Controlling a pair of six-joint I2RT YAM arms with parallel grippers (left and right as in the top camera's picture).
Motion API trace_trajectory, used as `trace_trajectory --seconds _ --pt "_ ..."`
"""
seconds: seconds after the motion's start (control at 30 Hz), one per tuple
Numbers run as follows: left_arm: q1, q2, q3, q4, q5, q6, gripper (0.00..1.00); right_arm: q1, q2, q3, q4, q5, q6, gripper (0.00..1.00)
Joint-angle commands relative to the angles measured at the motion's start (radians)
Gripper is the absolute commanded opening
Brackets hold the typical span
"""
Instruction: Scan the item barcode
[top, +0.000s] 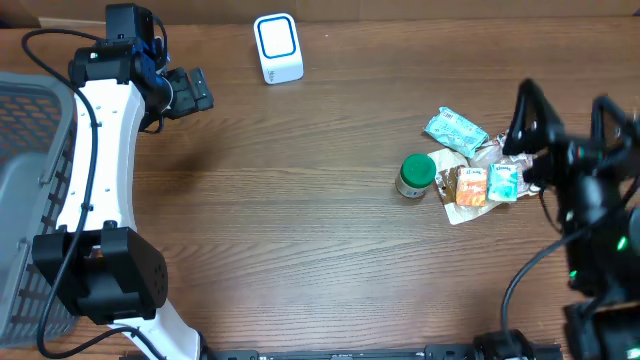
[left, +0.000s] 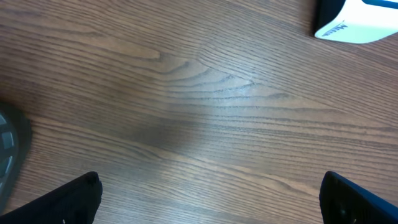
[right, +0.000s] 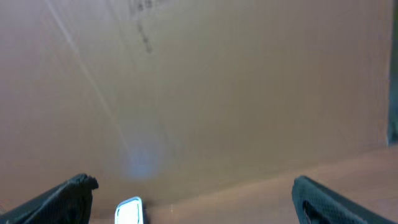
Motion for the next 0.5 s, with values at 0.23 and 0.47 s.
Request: trace_trajectory --seconds 0.23,0.47 --pt "-0.004 -0.003 0.021 0.001 -0.002 0.019 0.99 -0.010 -0.360 -0.667 0.414 0.013 -0.002 1.00" --pt "-0.004 -0.003 0.021 0.001 -0.002 0.019 1.00 -0.009 -0.511 -0.876 0.464 -0.013 0.001 1.00"
